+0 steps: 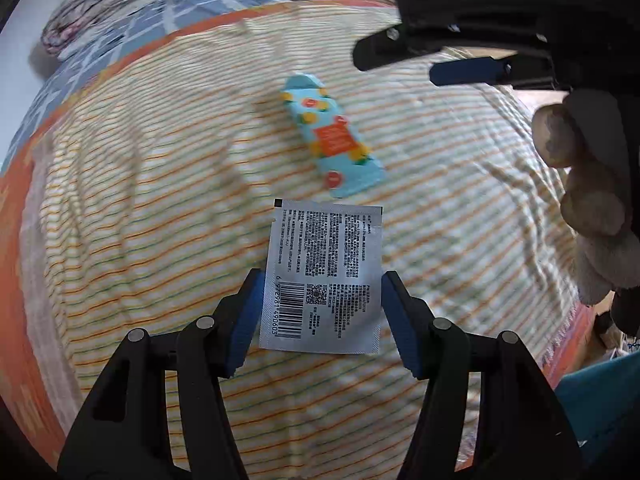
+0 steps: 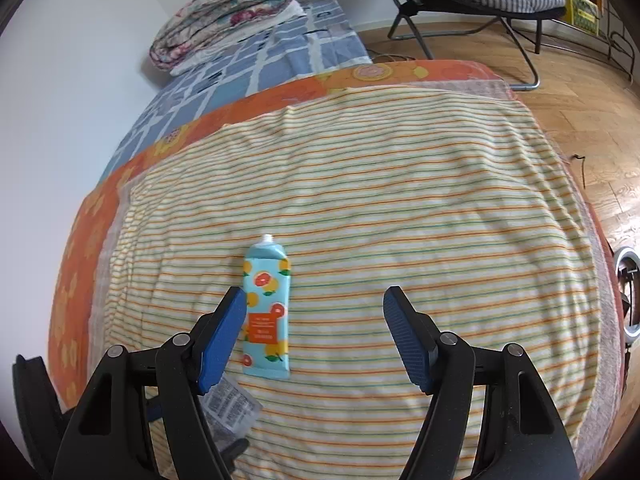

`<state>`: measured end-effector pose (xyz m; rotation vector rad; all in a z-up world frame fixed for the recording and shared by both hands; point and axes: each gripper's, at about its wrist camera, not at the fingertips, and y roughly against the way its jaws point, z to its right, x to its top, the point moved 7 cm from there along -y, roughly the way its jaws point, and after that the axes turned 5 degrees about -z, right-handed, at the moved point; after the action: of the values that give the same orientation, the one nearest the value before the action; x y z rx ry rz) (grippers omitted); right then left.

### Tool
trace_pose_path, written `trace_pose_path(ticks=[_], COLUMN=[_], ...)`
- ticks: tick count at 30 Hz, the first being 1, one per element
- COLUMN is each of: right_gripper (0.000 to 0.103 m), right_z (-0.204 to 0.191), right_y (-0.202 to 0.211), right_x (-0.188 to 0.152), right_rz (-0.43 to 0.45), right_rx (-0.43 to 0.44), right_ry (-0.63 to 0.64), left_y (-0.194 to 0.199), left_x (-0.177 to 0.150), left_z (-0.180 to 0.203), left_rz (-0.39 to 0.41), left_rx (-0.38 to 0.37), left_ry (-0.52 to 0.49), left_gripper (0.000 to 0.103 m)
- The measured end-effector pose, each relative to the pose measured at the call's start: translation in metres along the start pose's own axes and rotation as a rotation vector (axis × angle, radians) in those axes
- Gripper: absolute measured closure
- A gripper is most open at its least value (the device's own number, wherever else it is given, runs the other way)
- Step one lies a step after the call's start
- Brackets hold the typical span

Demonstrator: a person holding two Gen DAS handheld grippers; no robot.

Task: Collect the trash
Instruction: 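Grasp the white barcode paper with the left tool while the right tool grasps the blue-orange tube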

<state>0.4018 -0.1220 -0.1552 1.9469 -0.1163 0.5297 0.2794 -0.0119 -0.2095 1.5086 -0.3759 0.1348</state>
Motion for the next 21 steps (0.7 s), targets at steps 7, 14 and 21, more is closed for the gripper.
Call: trace_pose_path(ticks=[7, 14, 21], right_gripper=[0.032, 0.037, 0.068], right_z=[-0.016, -0.039, -0.042], right_y=[-0.028, -0.053, -0.053], right_x=[0.001, 0.0, -0.006], right_rz=[-0.037, -0.042, -0.02], right_rx=[0.015, -0.034, -0.146], right_ry=[0.015, 0.091, 0.191], left_y=[0.009, 0.019, 0.028], left_x=[-0.007, -0.02, -0.023], left_z=[-0.036, -0.06, -0.066], left_rz=[0.013, 0.029, 0.047], left_rx=[0.006, 0.028, 0.045], left_ry=[0.077, 0.127, 0.134], left_gripper=[0.042, 0.042, 0.043])
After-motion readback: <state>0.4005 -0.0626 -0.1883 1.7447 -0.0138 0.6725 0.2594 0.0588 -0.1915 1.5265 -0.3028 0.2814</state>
